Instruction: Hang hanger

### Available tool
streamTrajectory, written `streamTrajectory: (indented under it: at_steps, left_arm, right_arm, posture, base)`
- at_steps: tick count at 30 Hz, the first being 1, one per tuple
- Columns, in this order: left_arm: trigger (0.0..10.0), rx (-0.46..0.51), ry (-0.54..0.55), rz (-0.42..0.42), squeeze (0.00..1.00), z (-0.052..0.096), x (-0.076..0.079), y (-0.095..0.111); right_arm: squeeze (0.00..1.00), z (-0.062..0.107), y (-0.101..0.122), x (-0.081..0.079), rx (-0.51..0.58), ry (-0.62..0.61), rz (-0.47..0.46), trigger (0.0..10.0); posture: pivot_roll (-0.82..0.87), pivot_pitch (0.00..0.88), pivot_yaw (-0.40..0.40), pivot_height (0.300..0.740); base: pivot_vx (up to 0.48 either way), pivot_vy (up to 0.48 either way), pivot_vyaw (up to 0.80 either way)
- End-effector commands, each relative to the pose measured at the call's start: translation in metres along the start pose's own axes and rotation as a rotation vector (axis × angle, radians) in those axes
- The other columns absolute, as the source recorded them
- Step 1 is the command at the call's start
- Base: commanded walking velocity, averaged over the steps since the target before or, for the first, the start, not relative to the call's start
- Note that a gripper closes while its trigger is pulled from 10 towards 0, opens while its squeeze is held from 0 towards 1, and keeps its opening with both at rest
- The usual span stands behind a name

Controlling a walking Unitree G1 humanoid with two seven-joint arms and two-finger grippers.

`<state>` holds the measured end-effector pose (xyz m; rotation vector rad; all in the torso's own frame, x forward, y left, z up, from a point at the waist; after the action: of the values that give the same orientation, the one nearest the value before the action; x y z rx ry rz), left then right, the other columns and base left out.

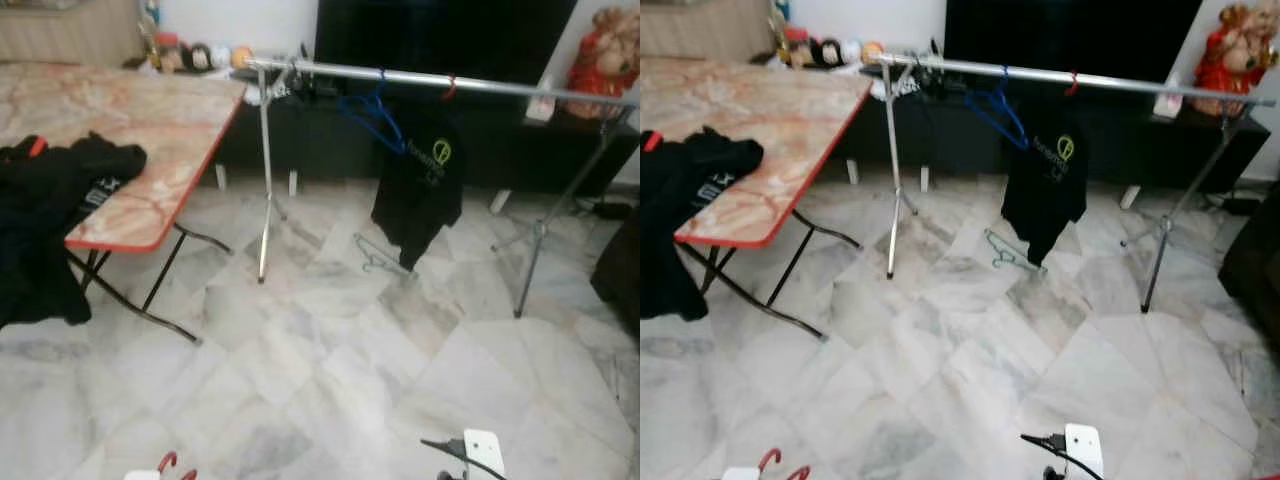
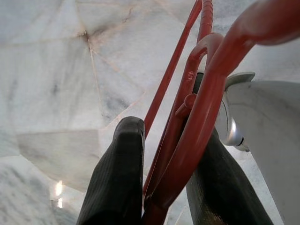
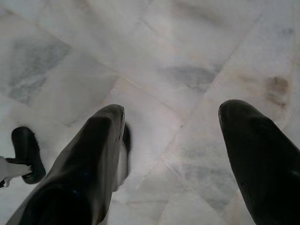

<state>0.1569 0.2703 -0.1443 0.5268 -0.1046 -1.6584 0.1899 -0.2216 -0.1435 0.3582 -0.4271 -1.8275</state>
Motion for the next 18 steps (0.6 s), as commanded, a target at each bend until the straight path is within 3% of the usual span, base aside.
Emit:
streamTrajectory:
  at_steps: [1,10,18]
  left_arm:
    - [10.0,-0.005,-0.021,-0.011,0.00,0.000,0.009,-0.002]
    - [10.0,-0.010,-0.024,-0.011,0.00,0.000,0.009,-0.005]
    - [10.0,-0.009,-0.027,-0.015,0.00,0.000,0.009,-0.005]
  right_arm:
    - [0.00,0.001,-0.003,0.012,-0.002,-0.020,-0.008,10.0]
    - [0.00,0.005,0.000,0.038,-0.002,-0.050,-0.004,10.0]
    - [0.00,0.004,0.007,0.032,0.009,-0.042,-0.005,10.0]
  posture:
    - [0.00,0.000,-0.062,0.740]
    - [0.00,0.000,-0.062,0.740]
    - [0.00,0.000,-0.061,0.740]
  base:
    - [0.000,-0.311,0.00]
    - [0.000,-0.312,0.00]
    - [0.000,-0.309,0.00]
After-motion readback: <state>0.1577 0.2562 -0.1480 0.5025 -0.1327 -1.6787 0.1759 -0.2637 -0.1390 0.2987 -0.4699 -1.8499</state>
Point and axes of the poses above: a point about 5 cm out from each wrist's last joint towards the gripper, its own z axis pointing back from the gripper into the wrist, its own y axis along the axis of the wrist's last joint, x = y × z, the point moved 6 cm from there along -z, pointing out of the wrist towards the gripper, and after that the axes turned 9 degrees about -z, right-handed, at the moved point
